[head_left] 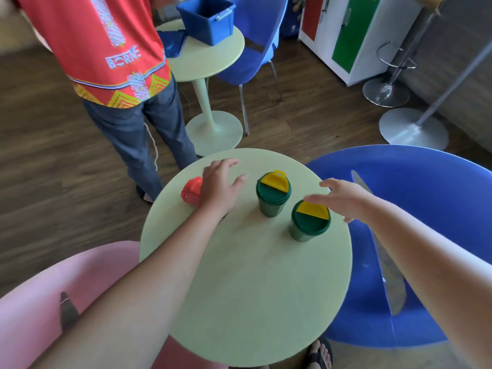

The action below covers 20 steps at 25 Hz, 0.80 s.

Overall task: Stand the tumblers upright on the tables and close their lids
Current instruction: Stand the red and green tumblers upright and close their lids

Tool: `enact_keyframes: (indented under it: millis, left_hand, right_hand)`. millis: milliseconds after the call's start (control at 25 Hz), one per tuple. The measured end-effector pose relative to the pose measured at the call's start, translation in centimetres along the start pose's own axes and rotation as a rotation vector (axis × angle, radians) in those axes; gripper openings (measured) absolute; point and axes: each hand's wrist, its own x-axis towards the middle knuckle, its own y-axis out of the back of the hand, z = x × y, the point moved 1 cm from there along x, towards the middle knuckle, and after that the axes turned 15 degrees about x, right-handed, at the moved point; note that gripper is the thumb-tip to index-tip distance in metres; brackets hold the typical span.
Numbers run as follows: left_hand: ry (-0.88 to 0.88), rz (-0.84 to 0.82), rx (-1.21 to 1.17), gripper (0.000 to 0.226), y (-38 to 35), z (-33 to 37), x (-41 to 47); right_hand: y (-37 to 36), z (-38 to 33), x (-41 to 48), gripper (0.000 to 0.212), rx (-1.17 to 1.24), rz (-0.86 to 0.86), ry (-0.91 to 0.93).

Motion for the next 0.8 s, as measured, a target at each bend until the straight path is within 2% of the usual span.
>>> enact_keyframes:
  millis: [80, 160, 240, 360, 480, 560, 640, 800]
  left_hand:
    - [0.198, 0.084, 0.128, 0.051, 1.3, -3.8, 0.2]
    - [0.449, -0.004, 0.165, 0.064, 1.3, -6.4, 0.6]
    - [0.612, -0.145, 0.107, 0.073, 0.5, -7.7, 1.4]
    - [0.697, -0.222, -0.097, 0.075, -1.1, -9.2, 2.4]
    - [0.752, -0.158, -0.309, 0.072, -2.3, -10.1, 2.2]
    - [0.745, -0.075, -0.361, 0.062, -2.1, -9.7, 1.7]
    - [0.640, 0.028, -0.357, 0.050, -1.3, -8.2, 0.2]
    - [0.145, 0.229, -0.200, 0.043, -1.0, -5.5, -4.7]
  right_hand:
    - [-0.5, 0.1, -0.7, 0.091, -0.099, -0.011, 0.198]
    - [-1.0, 0.6, -1.1, 0.088, -0.127, -0.044, 0.257]
    - [-1.5, 1.2, -1.0, 0.080, -0.127, -0.053, 0.259]
    - [-1.9, 1.8, -0.8, 0.066, -0.115, -0.025, 0.255]
    - [-2.1, 2.2, -0.7, 0.064, -0.072, 0.003, 0.280]
    - [-2.3, 2.5, -0.5, 0.064, -0.048, 0.012, 0.281]
    - [-2.4, 2.7, -0.3, 0.066, -0.037, 0.011, 0.279]
    - [-2.5, 2.8, -0.3, 0.072, -0.018, 0.006, 0.275]
